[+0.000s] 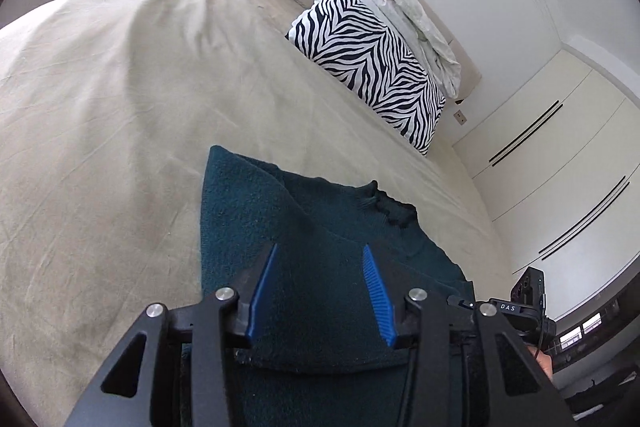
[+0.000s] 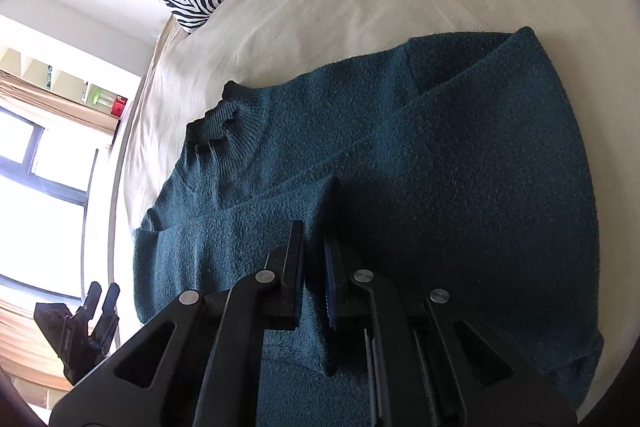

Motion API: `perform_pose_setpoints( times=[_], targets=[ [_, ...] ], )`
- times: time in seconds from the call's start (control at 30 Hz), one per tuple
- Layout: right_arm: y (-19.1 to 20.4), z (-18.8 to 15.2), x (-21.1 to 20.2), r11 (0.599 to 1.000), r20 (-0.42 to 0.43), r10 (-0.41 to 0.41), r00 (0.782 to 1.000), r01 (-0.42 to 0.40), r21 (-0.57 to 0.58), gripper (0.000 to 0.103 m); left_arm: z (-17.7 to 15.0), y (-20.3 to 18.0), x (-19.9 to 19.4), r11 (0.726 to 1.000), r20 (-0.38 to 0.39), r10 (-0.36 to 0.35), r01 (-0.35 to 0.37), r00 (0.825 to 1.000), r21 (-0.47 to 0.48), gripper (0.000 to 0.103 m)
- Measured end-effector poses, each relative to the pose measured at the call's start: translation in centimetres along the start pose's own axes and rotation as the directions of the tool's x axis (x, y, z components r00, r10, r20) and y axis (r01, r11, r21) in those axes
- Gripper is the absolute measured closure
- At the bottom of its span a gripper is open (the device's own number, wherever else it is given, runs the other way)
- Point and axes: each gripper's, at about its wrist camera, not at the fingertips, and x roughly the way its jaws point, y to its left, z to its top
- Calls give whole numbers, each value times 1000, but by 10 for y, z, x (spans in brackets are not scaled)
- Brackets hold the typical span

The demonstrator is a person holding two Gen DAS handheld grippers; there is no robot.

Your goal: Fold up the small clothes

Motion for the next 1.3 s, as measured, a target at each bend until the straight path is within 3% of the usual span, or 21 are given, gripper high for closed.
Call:
perform_pose_setpoints(
  times=[0.1,0.2,0.3,0.4,0.43,0.53,0.57,0.6,0.77,0.83,0.9,1.07,1.17,1.3],
  targets=[
    [-10,1,-2,999,-2,32,999,-32,32,96,1,19,29,999,-78,24,-27,997,-36,62],
    [-18,2,-1,996,-14,63,998,-62,57,95,2,35,37,999,-104,31,-33,994,-17,84],
    [-26,1,-3,990,-31,102,994,-98,103,93,2,45,31,1000,-126,-12,10,992,-19,85],
    [-30,-4,-11,985,-25,121,992,-117,126,87,2,44,18,1000,-138,13,-11,990,18,84],
    [-31,-6,-15,984,-18,127,992,-124,130,85,3,42,12,999,-134,22,-18,991,27,76],
    [-30,-15,-27,982,5,138,990,-137,131,70,8,32,-2,999,-102,15,-10,995,46,61],
    [-29,-18,-31,981,19,144,989,-145,129,56,11,27,-3,998,-96,11,-5,995,57,61],
    [-27,-20,-35,980,33,149,988,-152,128,52,12,22,-2,998,-95,6,1,995,70,61],
    [2,-29,-35,993,28,114,993,-115,10,52,-9,15,22,987,-177,76,-49,981,152,63],
    [9,-34,-27,996,4,85,996,-85,-39,52,-18,24,20,991,-175,63,-40,983,131,72],
    [7,-38,-21,996,-10,79,997,-80,-43,53,-26,28,12,992,-175,49,-28,983,119,72],
    [-9,-43,-24,991,1,132,991,-132,-10,54,-34,18,-5,977,-193,85,-44,977,207,70],
    [-12,-46,-32,995,11,99,995,-99,-11,53,-15,19,-11,989,-166,29,-4,986,151,60],
    [-16,-48,-39,986,22,162,986,-163,25,52,19,21,8,994,-144,-50,63,988,87,59]
  ],
)
